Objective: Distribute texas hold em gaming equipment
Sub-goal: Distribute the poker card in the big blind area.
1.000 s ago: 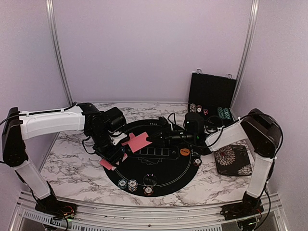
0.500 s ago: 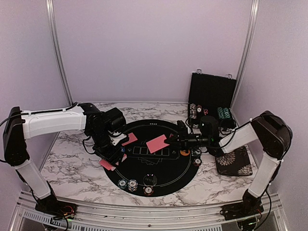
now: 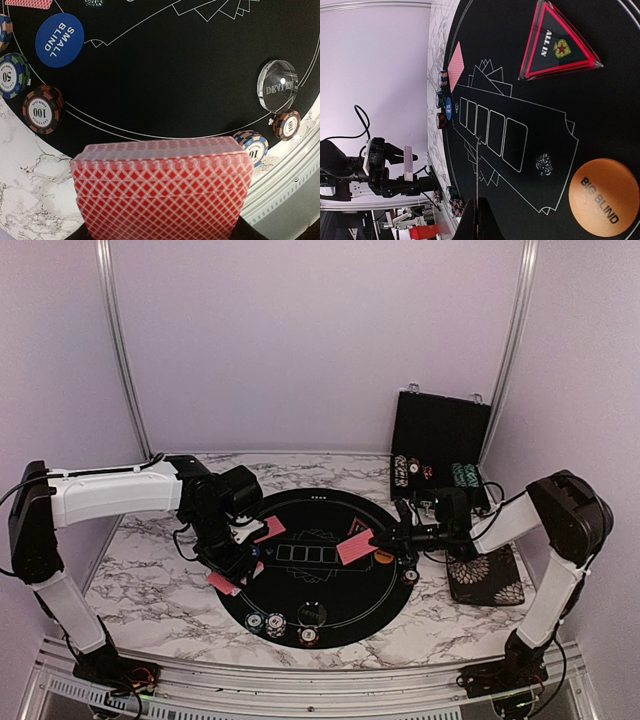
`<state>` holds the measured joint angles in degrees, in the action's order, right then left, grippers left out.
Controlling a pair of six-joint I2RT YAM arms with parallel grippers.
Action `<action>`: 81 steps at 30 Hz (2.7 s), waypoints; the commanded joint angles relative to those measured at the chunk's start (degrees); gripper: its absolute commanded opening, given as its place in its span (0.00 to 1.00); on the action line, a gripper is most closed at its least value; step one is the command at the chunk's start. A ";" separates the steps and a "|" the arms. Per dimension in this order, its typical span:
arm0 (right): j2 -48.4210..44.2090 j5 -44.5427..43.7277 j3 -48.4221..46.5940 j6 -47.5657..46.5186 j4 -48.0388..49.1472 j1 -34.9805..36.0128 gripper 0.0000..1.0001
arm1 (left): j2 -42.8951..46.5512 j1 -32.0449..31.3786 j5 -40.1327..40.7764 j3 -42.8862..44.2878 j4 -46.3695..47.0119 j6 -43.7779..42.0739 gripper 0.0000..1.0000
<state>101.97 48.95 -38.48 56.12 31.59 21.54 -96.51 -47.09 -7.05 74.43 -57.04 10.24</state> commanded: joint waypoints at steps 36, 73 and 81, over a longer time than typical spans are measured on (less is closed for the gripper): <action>-1.95 -8.63 -4.46 -10.95 -15.44 -0.63 0.00 | 0.25 0.34 -0.67 -0.52 -1.15 -0.72 0.57; -20.01 -19.27 6.27 -12.47 -27.09 4.61 0.14 | -0.12 0.33 -1.61 -0.97 -0.62 -1.21 0.57; -23.04 -25.67 3.95 -15.60 -35.54 6.43 0.19 | -0.14 0.42 -2.04 -1.21 -0.44 -1.19 0.57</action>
<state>80.88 27.90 -31.48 43.09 1.74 26.83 -96.51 -47.03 -7.99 73.58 -57.01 9.76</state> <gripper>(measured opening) 0.174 0.674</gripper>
